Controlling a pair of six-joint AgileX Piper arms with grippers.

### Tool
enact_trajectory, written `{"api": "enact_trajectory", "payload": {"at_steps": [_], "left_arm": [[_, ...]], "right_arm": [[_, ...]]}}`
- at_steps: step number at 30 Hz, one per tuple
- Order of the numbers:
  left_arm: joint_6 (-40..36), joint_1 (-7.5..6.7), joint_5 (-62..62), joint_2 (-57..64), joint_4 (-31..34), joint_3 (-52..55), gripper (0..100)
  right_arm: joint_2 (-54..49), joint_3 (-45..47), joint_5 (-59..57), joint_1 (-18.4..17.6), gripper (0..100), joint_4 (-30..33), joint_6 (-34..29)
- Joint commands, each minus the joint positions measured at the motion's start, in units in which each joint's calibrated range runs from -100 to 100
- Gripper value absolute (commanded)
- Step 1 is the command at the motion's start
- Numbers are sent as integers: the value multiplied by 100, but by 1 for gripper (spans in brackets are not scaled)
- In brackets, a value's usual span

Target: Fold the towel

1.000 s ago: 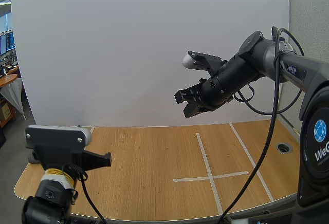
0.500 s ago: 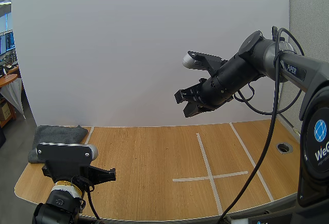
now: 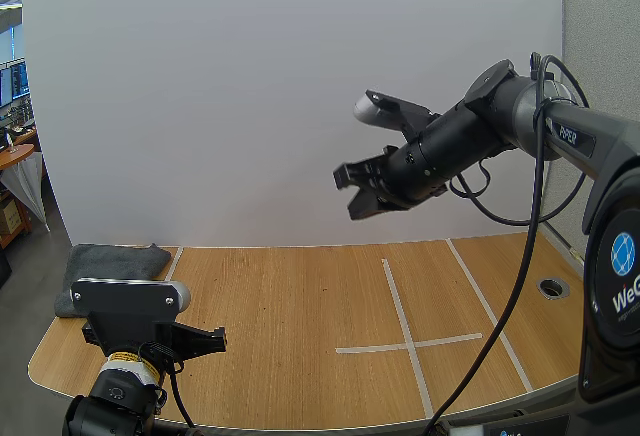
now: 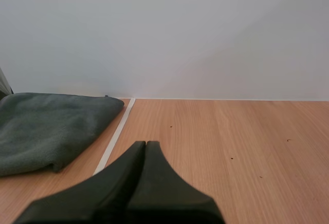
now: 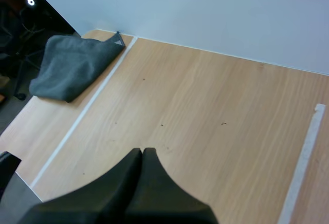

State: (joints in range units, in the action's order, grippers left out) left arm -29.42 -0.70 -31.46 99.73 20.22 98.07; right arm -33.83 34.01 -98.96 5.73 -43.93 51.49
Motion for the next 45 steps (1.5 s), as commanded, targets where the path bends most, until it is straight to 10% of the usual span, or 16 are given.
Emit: {"api": "enact_trajectory", "payload": {"at_steps": [1,9,15,33,45], "left_arm": [[-31,3,-18,27,-72,27,0],[-31,3,-18,27,-72,27,0],[-31,3,-18,27,-72,27,0],[-31,3,-18,27,-72,27,0],[-31,3,-18,27,-72,27,0]], "right_arm": [[-56,88,1009,7,0,-280,89],[-1551,2097,7110,7,0,-590,62],[-3034,3294,9186,-139,0,-983,62],[-6567,6435,9561,-385,0,-899,416],[-6617,6599,7935,-336,0,-889,1278]]}}
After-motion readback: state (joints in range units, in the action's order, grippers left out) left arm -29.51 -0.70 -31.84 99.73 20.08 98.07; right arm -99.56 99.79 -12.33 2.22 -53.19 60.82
